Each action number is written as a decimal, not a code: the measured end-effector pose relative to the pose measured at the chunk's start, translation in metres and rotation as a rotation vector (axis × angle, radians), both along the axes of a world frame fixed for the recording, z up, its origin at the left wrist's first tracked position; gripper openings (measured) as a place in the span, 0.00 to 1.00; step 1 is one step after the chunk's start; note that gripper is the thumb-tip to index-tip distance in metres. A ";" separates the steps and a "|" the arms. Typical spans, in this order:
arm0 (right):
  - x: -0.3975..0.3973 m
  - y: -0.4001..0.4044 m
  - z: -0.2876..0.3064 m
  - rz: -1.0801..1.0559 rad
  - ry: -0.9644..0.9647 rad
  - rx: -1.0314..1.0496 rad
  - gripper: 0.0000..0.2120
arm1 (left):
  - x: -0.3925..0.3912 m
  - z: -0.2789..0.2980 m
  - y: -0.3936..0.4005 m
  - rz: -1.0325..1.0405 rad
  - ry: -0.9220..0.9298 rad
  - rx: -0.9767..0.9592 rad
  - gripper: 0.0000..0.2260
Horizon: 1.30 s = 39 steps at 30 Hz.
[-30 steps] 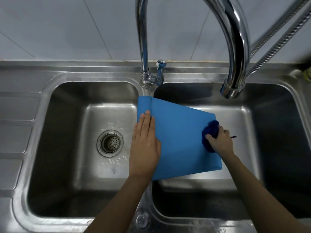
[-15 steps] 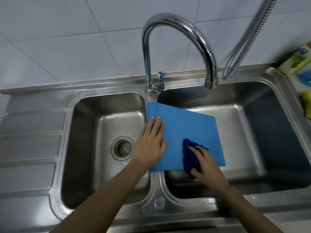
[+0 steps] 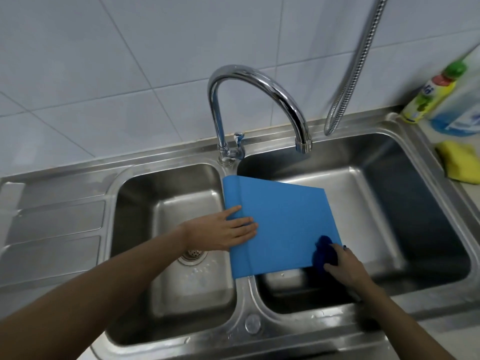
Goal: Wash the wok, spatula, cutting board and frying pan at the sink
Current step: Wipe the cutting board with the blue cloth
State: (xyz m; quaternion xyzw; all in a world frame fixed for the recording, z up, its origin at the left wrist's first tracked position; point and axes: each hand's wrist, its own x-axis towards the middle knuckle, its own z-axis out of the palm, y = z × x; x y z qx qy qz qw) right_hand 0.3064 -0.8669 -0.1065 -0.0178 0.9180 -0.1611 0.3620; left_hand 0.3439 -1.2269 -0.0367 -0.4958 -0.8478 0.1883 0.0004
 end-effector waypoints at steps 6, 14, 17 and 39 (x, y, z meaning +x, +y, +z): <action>0.005 0.004 0.019 -0.124 0.080 -0.136 0.27 | 0.013 0.007 0.004 -0.072 0.033 0.128 0.27; 0.025 0.026 0.082 -0.826 0.498 -0.613 0.14 | 0.016 0.059 0.072 0.021 0.133 0.370 0.24; 0.029 0.043 0.093 -0.947 0.557 -0.640 0.16 | 0.006 0.086 0.118 0.154 0.223 0.521 0.24; 0.069 -0.032 0.091 -0.437 0.262 -0.596 0.28 | 0.033 0.049 0.099 1.878 -0.226 1.284 0.22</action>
